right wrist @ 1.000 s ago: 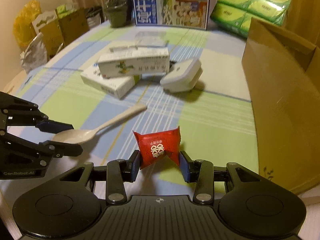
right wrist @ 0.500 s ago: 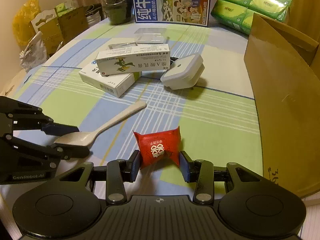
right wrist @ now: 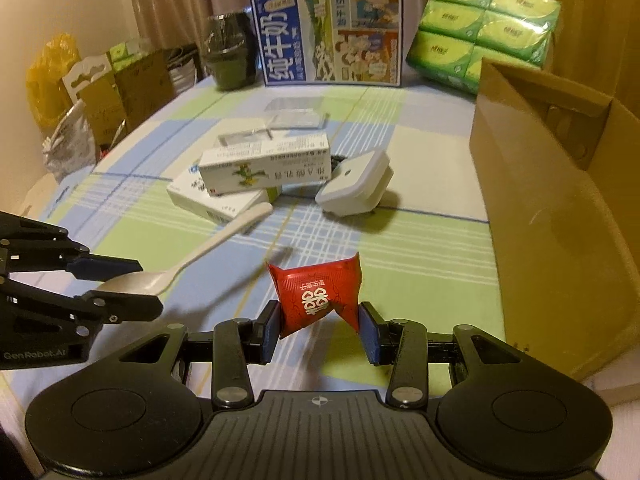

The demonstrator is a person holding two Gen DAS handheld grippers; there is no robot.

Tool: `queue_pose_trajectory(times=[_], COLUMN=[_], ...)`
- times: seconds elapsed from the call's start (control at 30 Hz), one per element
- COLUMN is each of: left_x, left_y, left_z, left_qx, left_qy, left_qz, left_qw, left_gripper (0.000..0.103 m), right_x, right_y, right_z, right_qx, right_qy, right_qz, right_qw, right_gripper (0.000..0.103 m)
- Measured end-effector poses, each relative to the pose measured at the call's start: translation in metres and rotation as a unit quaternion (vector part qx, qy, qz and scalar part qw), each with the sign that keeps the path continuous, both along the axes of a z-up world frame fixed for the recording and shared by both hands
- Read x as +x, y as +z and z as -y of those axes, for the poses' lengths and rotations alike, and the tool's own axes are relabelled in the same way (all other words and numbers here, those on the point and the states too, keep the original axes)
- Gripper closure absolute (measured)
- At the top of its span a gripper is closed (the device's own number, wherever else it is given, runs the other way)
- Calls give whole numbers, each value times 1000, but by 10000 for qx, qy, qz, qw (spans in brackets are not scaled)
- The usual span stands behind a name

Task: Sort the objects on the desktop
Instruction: 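Lift the spoon and red candy and carry them toward the cardboard box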

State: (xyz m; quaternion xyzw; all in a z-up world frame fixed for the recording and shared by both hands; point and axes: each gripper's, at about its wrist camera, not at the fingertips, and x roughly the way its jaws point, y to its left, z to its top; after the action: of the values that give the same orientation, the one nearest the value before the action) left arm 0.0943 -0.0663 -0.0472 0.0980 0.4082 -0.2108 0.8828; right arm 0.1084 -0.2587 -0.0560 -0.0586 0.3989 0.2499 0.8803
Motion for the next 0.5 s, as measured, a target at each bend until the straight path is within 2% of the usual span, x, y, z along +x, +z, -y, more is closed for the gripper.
queue_pose_trajectory(times=[0.2, 0.5], left_x=[-7, -22], left_y=[25, 63], left_z=[8, 40], left_qx=[-126, -374], left_qy=[276, 672], left_qz=[148, 336], left_qw=[9994, 9965], left_gripper=[75, 75], right_x=[-9, -28], right_y=[27, 85], right_z=[13, 38], right_qx=[167, 324], right_qy=[-160, -431], right_qz=[182, 629], right_qw=[9996, 9966], right_gripper=[64, 64])
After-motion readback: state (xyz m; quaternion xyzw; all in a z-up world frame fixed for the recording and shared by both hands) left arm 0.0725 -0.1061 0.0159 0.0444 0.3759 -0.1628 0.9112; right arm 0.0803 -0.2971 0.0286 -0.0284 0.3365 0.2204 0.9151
